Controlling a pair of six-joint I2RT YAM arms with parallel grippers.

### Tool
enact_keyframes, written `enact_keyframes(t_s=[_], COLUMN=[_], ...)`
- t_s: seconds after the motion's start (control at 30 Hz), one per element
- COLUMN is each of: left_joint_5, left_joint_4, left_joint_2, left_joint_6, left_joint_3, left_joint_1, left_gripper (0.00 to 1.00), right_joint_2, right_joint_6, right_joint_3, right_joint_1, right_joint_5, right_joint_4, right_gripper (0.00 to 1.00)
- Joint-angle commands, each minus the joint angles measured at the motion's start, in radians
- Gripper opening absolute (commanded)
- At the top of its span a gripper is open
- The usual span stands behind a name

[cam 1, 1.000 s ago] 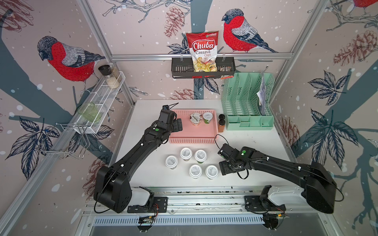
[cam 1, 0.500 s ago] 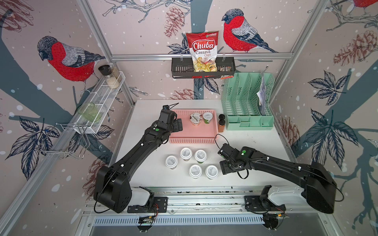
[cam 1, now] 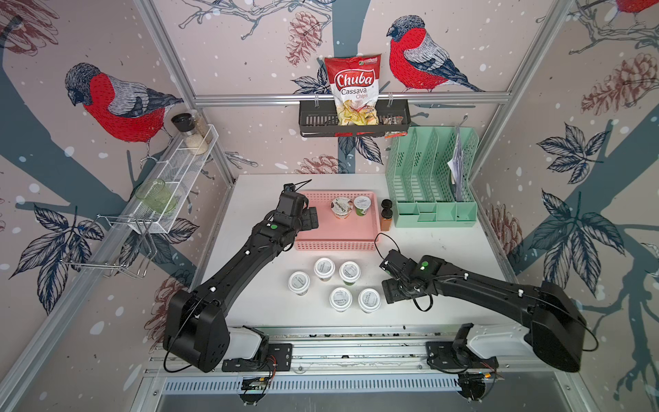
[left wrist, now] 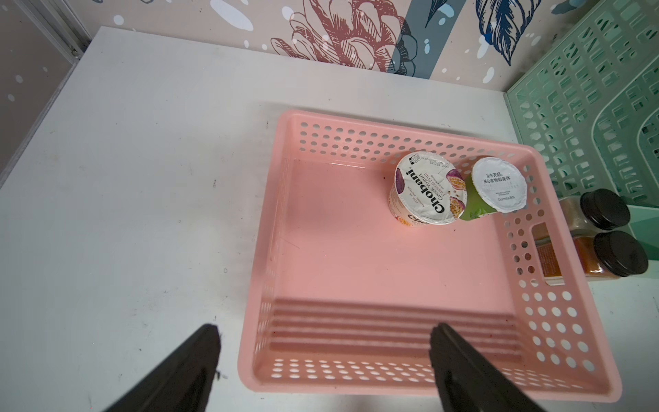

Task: Put the yogurt in the basket
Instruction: Pick up the yogurt from the center of the board.

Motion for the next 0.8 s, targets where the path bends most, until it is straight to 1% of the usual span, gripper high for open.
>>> enact_keyframes(t_s=[0.0,0.13,0.37,0.6,0.77], left_joint_5=[-0.008,-0.01,-0.007,-0.013,-0.017], left_joint_4=[0.002,0.001,0.001,-0.001,-0.001], left_joint_2=[-0.009,-0.01,-0.009,-0.014,-0.015], left_joint_6=[0.012,0.013,0.013,0.013,0.013], left_joint_3=[0.004,0.003,0.003,0.003,0.002], left_joint_1=[-0.001,-0.003,-0.003,-0.007,-0.007], left_gripper=[0.95,0.95,0.95,0.95,0.95], right_joint_2=[0.008,0.015,0.028,0.033,0.03], right_joint_6=[0.007,0.002,-0.004,-0.008,-0.004], right_joint_3=[0.009,0.009,0.013,0.012,0.012], right_joint_1=[-0.003,-0.007,-0.017,-0.017,-0.017], right_joint_5=[0.029,0.03,0.03,0.03,0.033], right_joint_4=[0.011,0.018,0.038,0.042,0.038], right_gripper=[0.85,0.82,0.85,0.8,0.78])
